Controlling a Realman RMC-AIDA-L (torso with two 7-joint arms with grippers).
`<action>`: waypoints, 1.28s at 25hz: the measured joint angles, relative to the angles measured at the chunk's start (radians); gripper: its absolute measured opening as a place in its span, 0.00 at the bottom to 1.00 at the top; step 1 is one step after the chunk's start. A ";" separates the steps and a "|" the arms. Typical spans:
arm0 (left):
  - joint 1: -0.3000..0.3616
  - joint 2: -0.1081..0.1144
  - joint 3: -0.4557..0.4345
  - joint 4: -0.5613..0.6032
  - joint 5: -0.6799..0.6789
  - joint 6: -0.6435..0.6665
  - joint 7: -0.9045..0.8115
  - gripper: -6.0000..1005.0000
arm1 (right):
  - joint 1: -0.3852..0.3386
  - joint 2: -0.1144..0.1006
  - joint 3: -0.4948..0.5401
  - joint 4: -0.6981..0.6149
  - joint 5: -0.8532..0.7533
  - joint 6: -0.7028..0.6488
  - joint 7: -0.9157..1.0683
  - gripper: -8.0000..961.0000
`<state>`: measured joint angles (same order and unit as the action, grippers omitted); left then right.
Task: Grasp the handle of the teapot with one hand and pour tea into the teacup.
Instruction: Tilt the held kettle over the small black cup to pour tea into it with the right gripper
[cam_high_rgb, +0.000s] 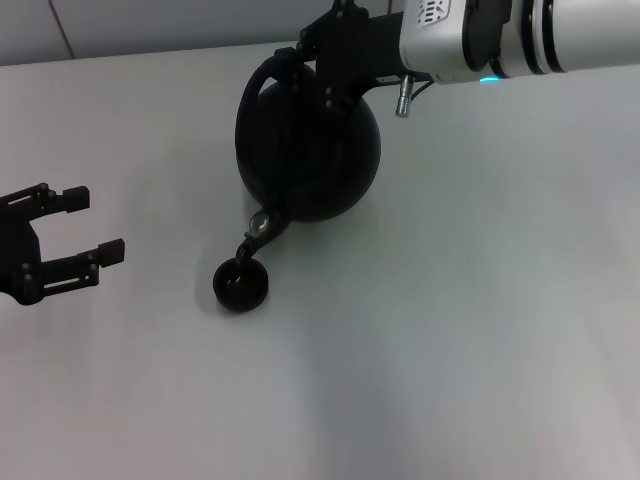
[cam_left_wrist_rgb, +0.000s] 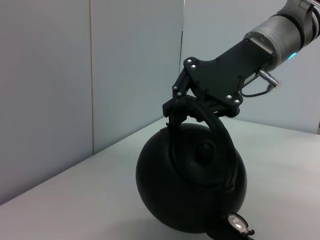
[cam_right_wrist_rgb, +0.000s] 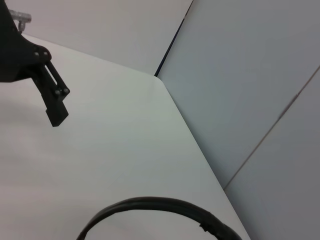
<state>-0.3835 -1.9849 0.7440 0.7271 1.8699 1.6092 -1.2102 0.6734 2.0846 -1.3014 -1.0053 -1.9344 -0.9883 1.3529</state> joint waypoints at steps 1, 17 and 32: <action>0.000 0.000 0.000 0.000 0.000 0.000 0.000 0.78 | 0.000 0.000 -0.001 -0.001 0.000 0.000 0.000 0.12; 0.002 -0.003 0.000 0.000 0.000 0.000 0.000 0.78 | 0.011 0.000 -0.038 -0.016 -0.041 0.028 0.003 0.12; 0.002 -0.006 -0.002 -0.001 0.000 -0.013 0.001 0.78 | 0.027 0.000 -0.071 -0.038 -0.074 0.039 0.001 0.11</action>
<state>-0.3818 -1.9905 0.7423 0.7262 1.8699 1.5965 -1.2093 0.7001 2.0846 -1.3721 -1.0428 -2.0089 -0.9493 1.3540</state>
